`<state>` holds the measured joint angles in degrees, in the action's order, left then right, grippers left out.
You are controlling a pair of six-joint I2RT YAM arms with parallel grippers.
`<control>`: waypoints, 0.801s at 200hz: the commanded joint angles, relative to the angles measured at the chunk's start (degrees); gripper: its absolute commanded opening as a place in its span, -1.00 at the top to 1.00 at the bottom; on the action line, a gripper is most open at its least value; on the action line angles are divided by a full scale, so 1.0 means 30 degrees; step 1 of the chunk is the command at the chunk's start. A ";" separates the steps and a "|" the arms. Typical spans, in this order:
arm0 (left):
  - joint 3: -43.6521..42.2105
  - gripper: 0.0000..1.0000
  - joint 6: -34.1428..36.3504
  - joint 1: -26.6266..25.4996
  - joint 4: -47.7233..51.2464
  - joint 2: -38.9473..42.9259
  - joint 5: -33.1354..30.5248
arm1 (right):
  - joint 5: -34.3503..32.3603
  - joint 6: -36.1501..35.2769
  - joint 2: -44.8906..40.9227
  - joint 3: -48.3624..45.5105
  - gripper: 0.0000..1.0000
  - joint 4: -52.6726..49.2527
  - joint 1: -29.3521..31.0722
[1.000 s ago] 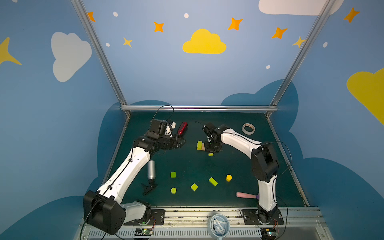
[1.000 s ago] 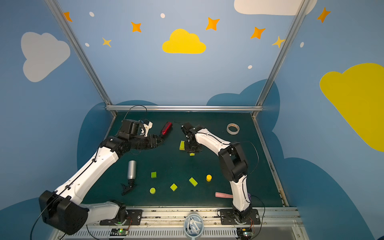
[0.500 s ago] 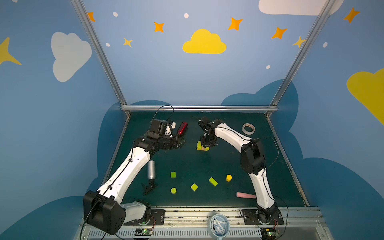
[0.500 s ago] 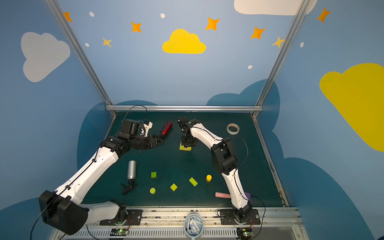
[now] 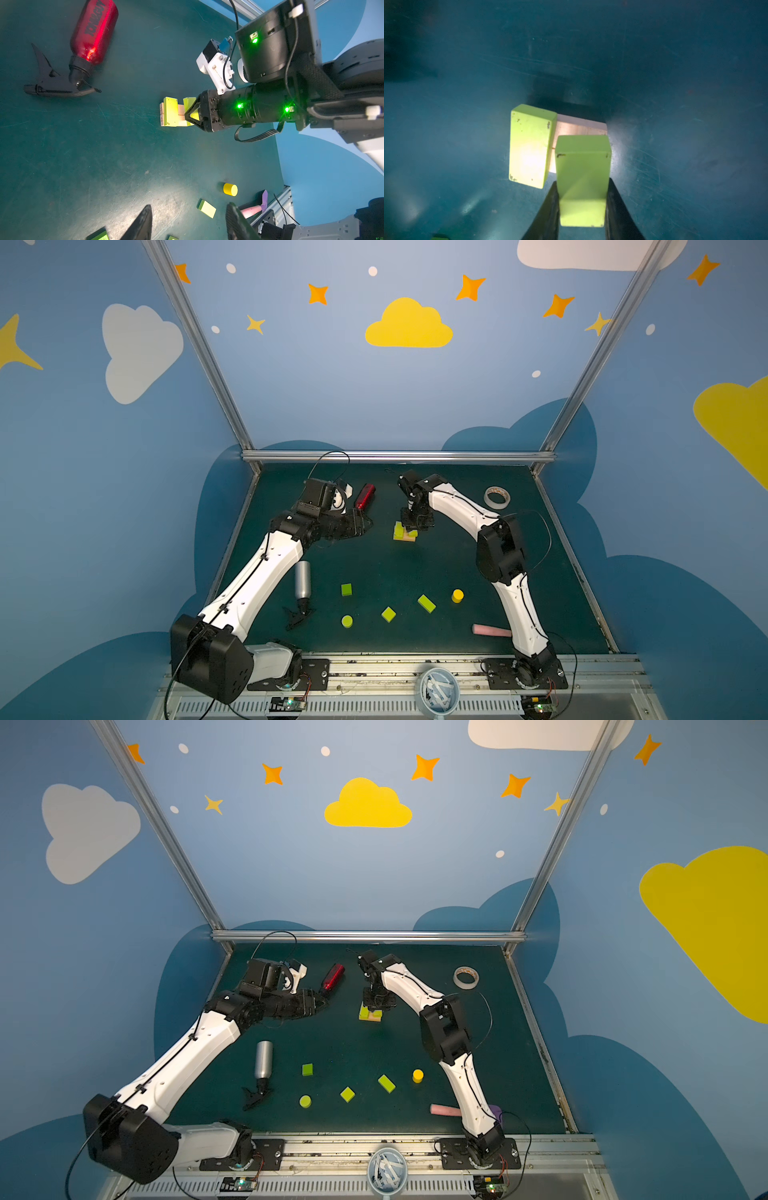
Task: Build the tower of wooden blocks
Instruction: 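Carry the lime-green block with the right gripper beside the first green block, then lower the block against the wooden stack and open the right gripper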
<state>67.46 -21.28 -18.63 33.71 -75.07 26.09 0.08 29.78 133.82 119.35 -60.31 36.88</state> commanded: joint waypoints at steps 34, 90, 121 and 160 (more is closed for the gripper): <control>0.0159 -0.13 0.0354 0.0030 0.0129 -0.0089 0.0057 | 0.0267 0.0328 0.0619 0.0731 0.53 -0.0550 -0.0077; 0.0159 -0.13 0.0332 0.0033 0.0194 -0.0042 0.0036 | 0.0385 0.0371 0.1031 0.1108 0.52 -0.0696 -0.0099; 0.0110 -0.13 0.0405 0.0022 0.0188 -0.0112 0.0035 | 0.0428 0.0444 0.1144 0.1144 0.48 -0.0718 -0.0136; 0.0162 -0.13 0.0381 0.0029 0.0364 -0.0438 0.0138 | 0.0414 0.0503 0.1157 0.1144 0.41 -0.0725 -0.0166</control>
<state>67.46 -21.26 -18.63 33.78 -75.55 26.13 1.19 30.79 136.44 121.03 -61.12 36.75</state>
